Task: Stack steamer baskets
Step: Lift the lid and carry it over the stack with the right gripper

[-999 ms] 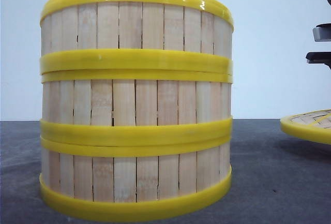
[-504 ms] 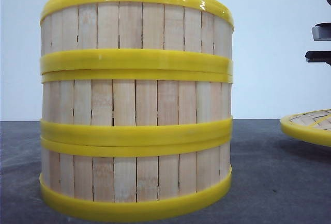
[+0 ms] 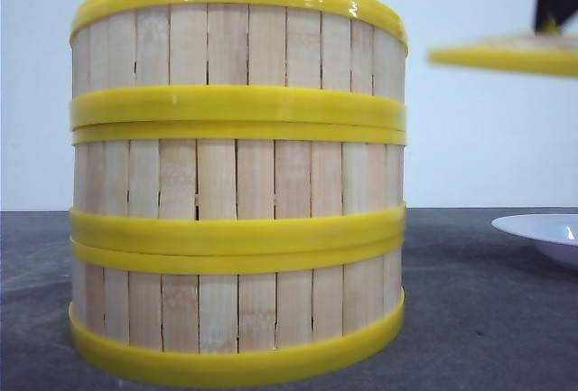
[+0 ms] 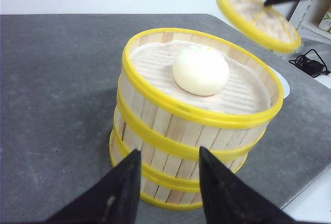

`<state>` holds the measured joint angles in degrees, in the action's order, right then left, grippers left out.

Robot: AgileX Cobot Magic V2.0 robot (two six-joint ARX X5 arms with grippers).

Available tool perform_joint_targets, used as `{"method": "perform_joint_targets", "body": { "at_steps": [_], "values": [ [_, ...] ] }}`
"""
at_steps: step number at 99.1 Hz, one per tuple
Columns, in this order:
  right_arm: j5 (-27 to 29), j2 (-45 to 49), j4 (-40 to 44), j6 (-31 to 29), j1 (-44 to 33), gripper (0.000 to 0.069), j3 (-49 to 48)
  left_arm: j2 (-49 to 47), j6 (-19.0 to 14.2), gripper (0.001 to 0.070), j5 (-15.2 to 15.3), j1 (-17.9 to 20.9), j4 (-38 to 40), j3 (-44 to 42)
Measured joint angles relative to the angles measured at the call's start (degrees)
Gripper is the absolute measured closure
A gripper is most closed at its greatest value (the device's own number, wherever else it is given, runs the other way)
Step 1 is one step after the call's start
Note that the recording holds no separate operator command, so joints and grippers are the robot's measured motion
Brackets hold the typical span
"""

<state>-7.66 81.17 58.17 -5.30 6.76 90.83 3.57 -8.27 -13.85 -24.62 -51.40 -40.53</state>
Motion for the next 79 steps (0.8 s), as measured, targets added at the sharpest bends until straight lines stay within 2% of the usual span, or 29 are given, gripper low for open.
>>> {"method": "perform_joint_targets", "body": {
  "at_steps": [27, 54, 79],
  "values": [
    [-1.7, 0.0, 1.8, 0.6, 15.9, 0.0632, 13.2, 0.0, 0.1, 0.0516, 0.0, 0.0, 0.0, 0.0],
    [-1.4, 1.8, 3.9, 0.6, 31.8, 0.0633, 14.4, 0.0, 0.1, 0.0516, 0.0, 0.0, 0.0, 0.0],
    [0.5, 6.4, 6.6, 1.1, 38.2, 0.0633, 14.4, 0.0, 0.1, 0.0516, 0.0, 0.0, 0.0, 0.0]
  ]
}}
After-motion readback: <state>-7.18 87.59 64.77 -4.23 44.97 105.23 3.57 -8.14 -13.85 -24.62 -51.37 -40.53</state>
